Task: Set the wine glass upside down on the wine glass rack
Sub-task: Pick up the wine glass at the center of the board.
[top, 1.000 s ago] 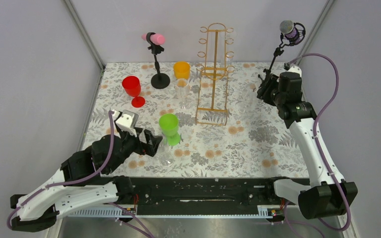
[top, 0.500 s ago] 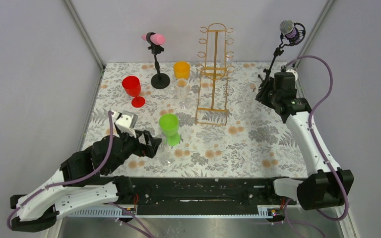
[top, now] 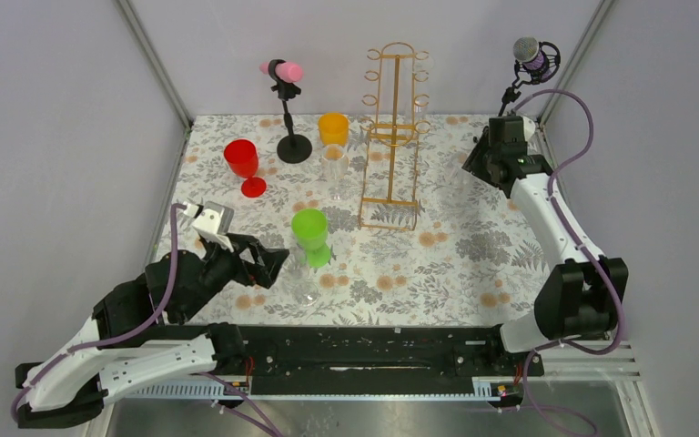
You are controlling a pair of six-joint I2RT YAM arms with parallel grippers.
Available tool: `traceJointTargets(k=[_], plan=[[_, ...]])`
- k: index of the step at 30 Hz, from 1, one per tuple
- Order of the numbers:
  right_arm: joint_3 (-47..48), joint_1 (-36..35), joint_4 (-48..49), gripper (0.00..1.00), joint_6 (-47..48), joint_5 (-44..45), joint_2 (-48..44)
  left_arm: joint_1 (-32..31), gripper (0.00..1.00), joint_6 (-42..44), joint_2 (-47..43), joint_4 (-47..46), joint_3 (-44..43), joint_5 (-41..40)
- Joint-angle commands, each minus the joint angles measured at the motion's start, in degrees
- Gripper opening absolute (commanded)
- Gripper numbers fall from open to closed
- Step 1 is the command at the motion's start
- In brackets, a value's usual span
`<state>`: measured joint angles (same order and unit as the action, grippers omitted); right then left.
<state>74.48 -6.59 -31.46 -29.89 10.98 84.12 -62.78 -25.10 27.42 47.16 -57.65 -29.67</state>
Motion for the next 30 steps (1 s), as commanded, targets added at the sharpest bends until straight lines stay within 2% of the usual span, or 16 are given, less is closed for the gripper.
traceJointTargets(k=[1,19,24,30], plan=[[4.07,0.23,2.48,0.52,-0.95,0.97,1.48,0.27,0.89,1.02,-0.27,-0.25,-2.21,0.93],[12.58,0.26,-2.05,0.48,4.54,5.39,11.50,0.25,0.89,0.86,-1.91,1.24,-1.98,0.34],[13.30,0.22,-3.43,0.44,5.57,5.55,12.30,0.29,0.89,0.97,-1.93,1.30,-1.84,0.14],[13.44,0.26,-4.70,0.33,7.33,6.86,12.73,0.25,0.90,0.93,-1.90,1.31,-1.51,-0.12]])
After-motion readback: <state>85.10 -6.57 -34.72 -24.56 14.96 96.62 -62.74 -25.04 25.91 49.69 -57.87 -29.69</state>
